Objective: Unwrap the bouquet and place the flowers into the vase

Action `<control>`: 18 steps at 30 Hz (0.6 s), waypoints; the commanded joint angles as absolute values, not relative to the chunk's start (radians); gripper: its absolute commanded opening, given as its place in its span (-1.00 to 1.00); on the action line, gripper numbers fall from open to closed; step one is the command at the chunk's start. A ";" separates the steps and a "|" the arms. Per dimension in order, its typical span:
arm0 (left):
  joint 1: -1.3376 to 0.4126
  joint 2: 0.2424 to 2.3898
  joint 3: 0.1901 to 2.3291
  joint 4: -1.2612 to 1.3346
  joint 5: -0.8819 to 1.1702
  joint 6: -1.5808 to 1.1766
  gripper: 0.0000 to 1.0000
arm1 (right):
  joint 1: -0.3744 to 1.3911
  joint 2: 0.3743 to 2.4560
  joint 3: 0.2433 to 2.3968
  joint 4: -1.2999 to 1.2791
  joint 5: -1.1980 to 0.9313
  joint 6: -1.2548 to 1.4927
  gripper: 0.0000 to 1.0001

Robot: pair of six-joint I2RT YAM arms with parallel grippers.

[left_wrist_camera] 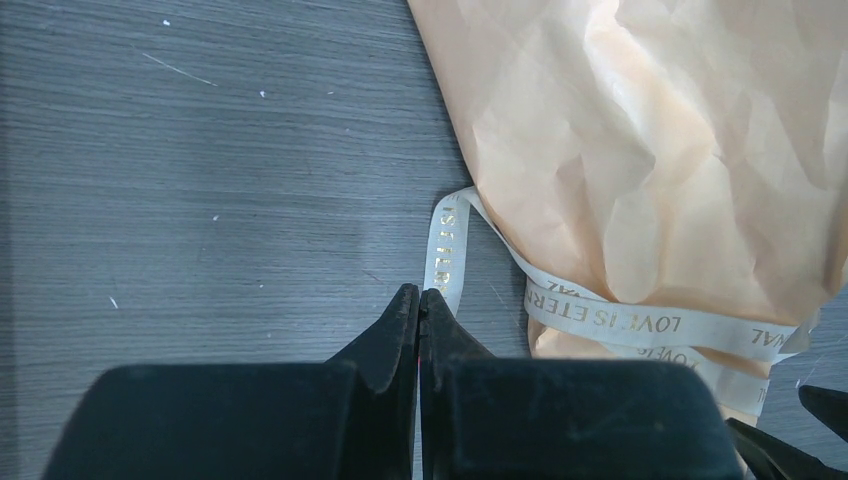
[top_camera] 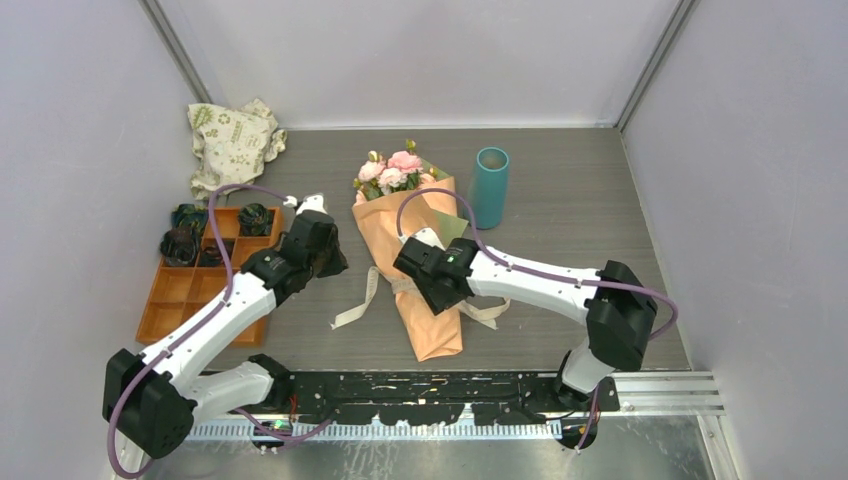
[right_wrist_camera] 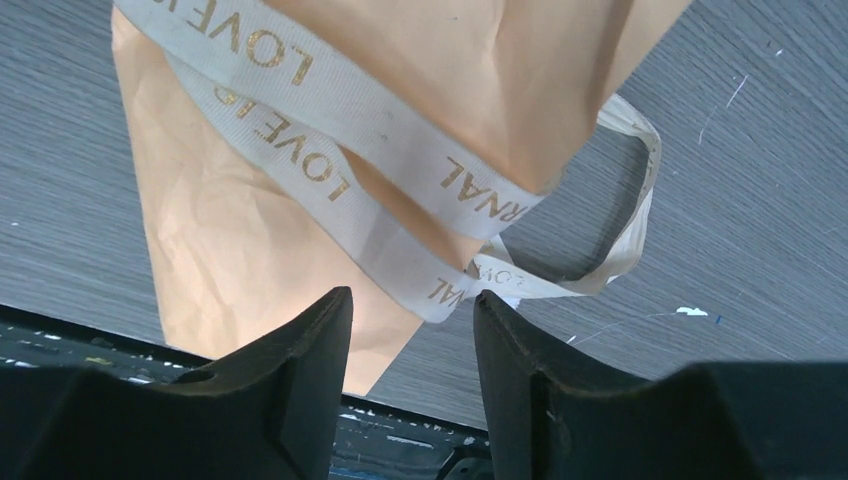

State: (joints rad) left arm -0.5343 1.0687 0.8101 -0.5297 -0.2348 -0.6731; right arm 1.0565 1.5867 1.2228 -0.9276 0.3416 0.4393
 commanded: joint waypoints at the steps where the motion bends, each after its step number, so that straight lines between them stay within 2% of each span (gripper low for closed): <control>1: -0.530 1.035 0.803 -0.499 -0.239 -0.675 -0.99 | 1.056 1.615 1.244 -0.896 0.357 0.397 0.08; 12: -0.531 1.014 0.804 -0.510 -0.245 -0.675 -0.99 | 1.057 1.704 1.232 -0.857 0.404 0.369 0.08; 18: -0.530 1.013 0.804 -0.513 -0.242 -0.680 -0.99 | 1.047 1.748 1.234 -0.827 0.392 0.351 -0.03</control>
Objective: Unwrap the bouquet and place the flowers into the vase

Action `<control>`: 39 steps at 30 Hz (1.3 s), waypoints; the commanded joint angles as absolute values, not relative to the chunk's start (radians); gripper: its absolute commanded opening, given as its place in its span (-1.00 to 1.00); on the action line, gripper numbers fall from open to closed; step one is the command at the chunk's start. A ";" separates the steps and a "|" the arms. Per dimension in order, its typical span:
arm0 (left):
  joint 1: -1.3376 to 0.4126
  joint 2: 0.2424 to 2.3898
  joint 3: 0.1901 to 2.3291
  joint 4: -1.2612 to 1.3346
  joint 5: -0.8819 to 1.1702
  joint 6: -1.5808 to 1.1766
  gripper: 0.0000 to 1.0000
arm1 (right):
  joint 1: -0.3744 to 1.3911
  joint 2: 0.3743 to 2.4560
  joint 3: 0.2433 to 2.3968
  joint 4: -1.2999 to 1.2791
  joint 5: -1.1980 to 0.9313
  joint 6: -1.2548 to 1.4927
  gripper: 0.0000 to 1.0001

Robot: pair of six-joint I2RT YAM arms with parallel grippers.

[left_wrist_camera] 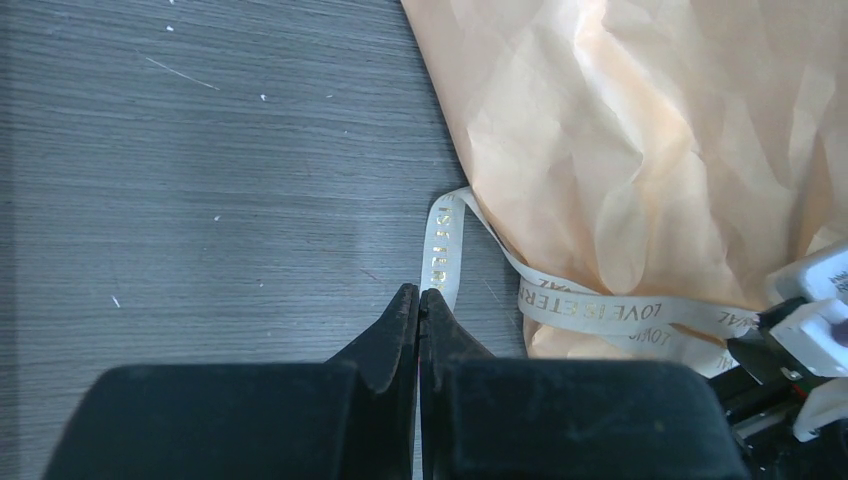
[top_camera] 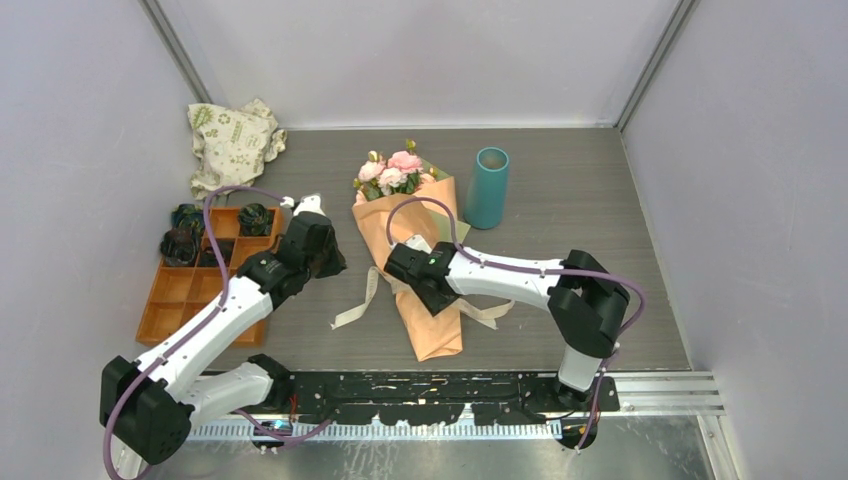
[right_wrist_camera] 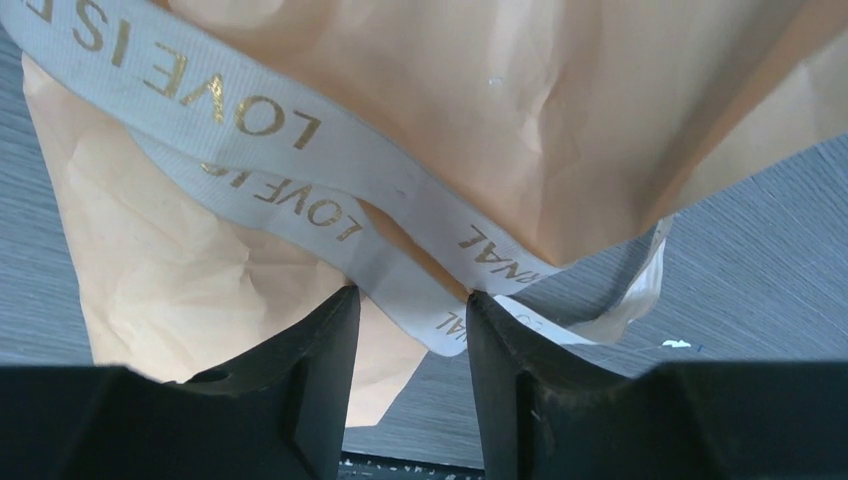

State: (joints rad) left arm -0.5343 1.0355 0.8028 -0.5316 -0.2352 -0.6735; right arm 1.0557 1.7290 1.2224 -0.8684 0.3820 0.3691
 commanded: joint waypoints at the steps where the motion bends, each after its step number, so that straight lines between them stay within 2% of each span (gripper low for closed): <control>1: -0.530 1.011 0.804 -0.514 -0.242 -0.680 -1.00 | 1.044 1.753 1.233 -0.821 0.383 0.351 -0.04; 10: -0.530 0.994 0.801 -0.523 -0.247 -0.681 -0.99 | 0.935 1.745 1.159 -0.692 0.215 0.363 0.00; 13: -0.530 1.000 0.801 -0.521 -0.246 -0.682 -1.00 | 0.915 1.746 1.147 -0.669 0.168 0.366 -0.07; 16: -0.531 1.003 0.802 -0.521 -0.245 -0.683 -1.00 | 0.914 1.756 1.149 -0.671 0.158 0.367 -0.26; 20: -0.530 1.002 0.800 -0.522 -0.246 -0.683 -1.00 | 0.914 1.741 1.142 -0.678 0.157 0.378 -0.66; 22: -0.530 1.002 0.801 -0.522 -0.245 -0.684 -1.00 | 0.914 1.722 1.147 -0.698 0.175 0.389 -0.95; 23: -0.531 1.002 0.801 -0.524 -0.244 -0.684 -1.00 | 0.914 1.706 1.155 -0.714 0.189 0.396 -0.98; 32: -0.530 1.008 0.810 -0.518 -0.227 -0.686 -1.00 | 0.900 1.434 1.239 -0.836 0.441 0.525 -0.98; 39: -0.532 1.019 0.825 -0.482 -0.145 -0.655 -0.99 | 0.811 1.260 1.262 -0.888 0.616 0.602 -0.99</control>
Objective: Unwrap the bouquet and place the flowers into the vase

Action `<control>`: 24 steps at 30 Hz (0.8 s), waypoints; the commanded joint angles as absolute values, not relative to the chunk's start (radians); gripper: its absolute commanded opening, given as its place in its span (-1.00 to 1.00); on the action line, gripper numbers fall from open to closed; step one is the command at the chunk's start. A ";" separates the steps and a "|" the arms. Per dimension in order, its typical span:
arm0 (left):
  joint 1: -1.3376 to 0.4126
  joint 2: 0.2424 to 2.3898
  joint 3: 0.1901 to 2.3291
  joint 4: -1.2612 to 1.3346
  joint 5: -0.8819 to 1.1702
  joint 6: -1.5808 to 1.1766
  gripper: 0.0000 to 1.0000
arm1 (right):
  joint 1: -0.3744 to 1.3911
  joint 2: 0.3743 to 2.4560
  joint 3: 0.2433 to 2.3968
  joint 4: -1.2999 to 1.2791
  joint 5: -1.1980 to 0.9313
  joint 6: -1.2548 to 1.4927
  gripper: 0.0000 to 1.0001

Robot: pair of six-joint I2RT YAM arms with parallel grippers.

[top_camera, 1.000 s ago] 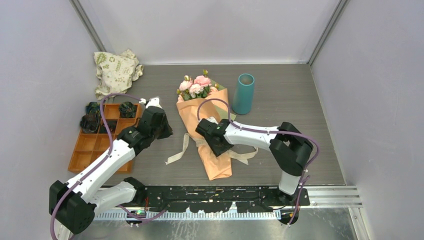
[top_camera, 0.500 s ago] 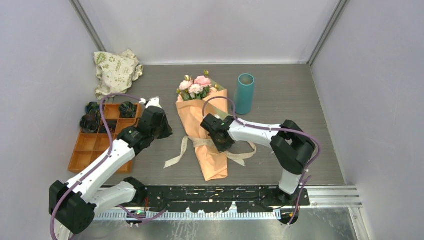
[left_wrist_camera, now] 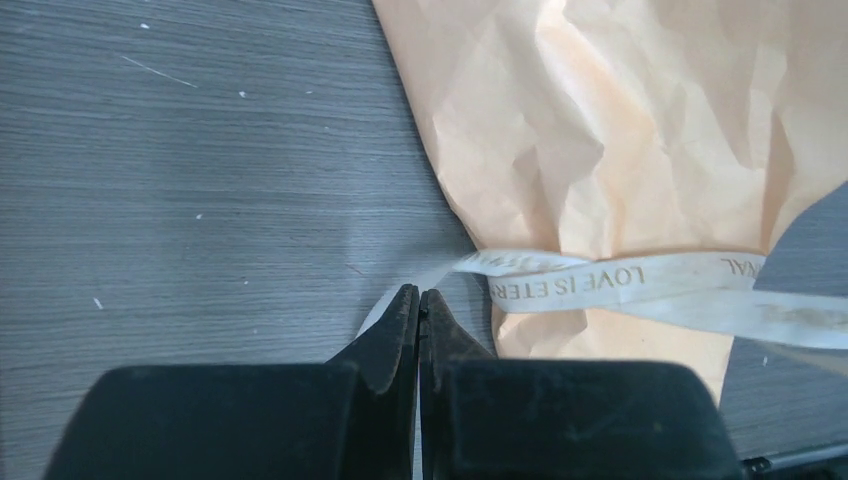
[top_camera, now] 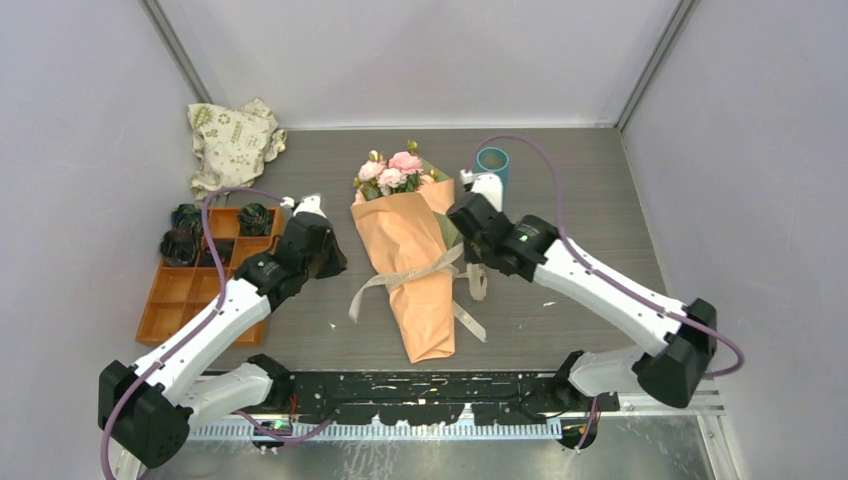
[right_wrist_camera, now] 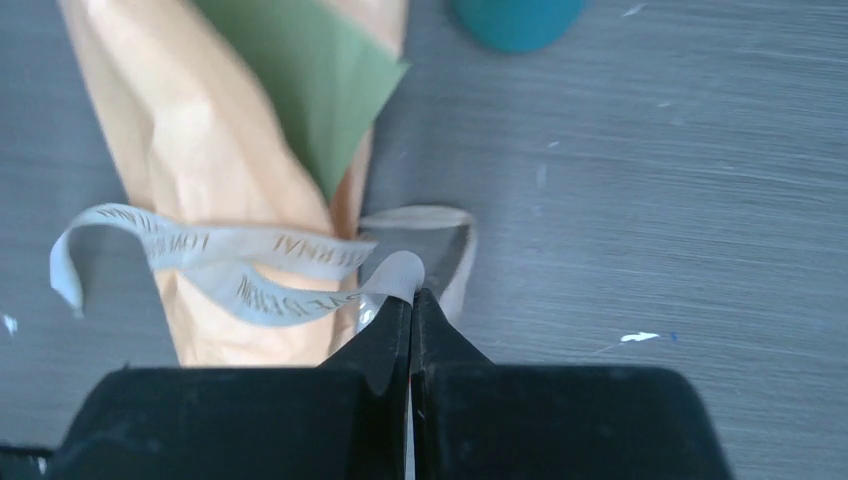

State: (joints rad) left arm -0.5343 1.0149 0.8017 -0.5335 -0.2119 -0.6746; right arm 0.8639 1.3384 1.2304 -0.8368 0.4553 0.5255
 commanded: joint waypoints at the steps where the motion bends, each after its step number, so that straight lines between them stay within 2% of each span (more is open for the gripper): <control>1: -0.532 1.022 0.828 -0.474 -0.131 -0.649 -0.98 | 0.793 1.238 1.260 -0.891 0.637 0.613 -0.98; 9: -0.592 1.082 0.875 -0.412 -0.040 -0.604 -0.87 | 0.713 1.018 1.212 -0.948 0.924 0.799 -0.99; 16: -0.709 1.199 0.964 -0.427 -0.127 -0.573 -0.83 | 0.711 0.890 1.270 -1.081 1.189 0.906 -0.99; 24: -0.808 1.352 1.106 -0.455 -0.174 -0.536 -0.81 | 0.710 0.772 1.302 -1.255 1.383 1.105 -0.98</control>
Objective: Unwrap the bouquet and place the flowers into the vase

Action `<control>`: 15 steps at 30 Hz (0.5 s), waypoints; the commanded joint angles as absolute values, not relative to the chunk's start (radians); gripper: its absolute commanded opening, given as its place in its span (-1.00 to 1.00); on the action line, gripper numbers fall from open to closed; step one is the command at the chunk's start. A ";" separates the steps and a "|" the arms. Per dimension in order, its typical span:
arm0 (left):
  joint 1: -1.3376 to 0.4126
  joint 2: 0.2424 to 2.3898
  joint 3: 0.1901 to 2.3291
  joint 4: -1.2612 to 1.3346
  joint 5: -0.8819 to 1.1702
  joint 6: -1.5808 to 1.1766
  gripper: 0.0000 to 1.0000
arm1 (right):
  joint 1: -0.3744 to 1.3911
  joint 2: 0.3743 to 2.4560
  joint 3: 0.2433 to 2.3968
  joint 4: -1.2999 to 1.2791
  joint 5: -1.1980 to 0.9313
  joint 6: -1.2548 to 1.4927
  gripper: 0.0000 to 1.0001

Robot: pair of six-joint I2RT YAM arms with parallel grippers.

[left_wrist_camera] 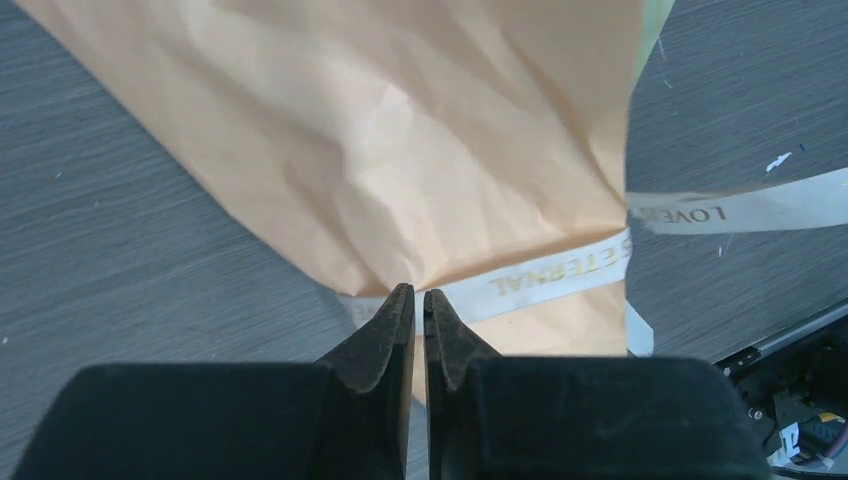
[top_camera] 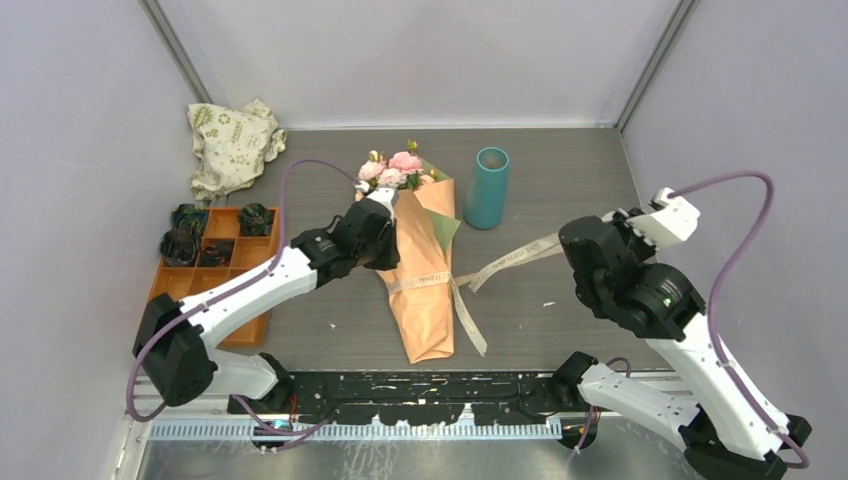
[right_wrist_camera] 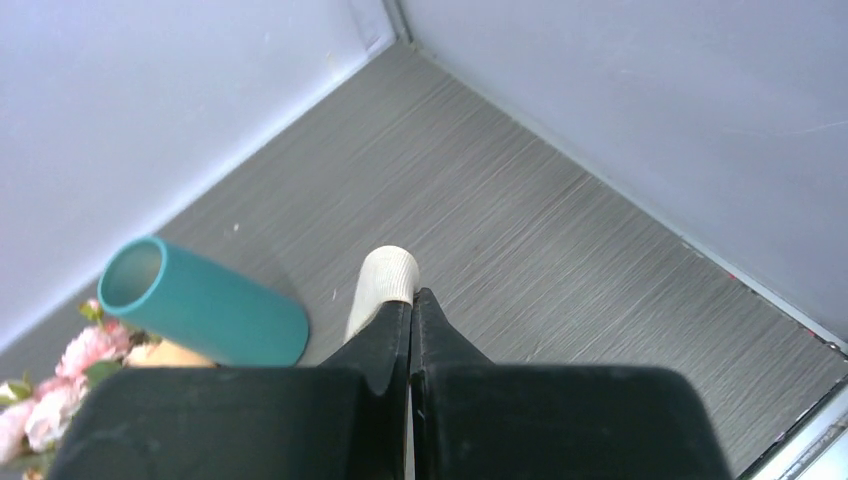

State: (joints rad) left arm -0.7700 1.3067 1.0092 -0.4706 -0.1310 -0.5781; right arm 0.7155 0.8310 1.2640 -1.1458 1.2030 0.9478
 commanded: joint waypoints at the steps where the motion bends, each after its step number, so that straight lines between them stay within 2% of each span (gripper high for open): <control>1: -0.827 1.373 1.129 -0.466 -0.182 -0.531 -0.81 | 0.711 0.755 1.297 -1.260 1.392 1.113 -0.92; 2: -0.838 1.395 1.155 -0.473 -0.186 -0.521 -0.80 | 0.712 0.744 1.292 -1.256 1.395 1.107 -0.82; 4: -0.862 1.440 1.203 -0.493 -0.190 -0.503 -0.79 | 0.712 0.738 1.291 -1.267 1.402 1.104 -0.77; 7: -0.897 1.499 1.265 -0.521 -0.195 -0.473 -0.76 | 0.711 0.742 1.312 -1.329 1.437 1.135 -0.98; 15: -0.916 1.546 1.321 -0.548 -0.209 -0.449 -0.71 | 0.712 0.729 1.434 -1.358 1.589 1.051 -0.99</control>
State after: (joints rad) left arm -0.9173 1.5494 1.2648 -0.5304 -0.1814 -0.4808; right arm 0.7128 0.7334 1.3418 -1.3441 1.4204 1.0855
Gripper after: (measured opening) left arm 0.136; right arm 0.031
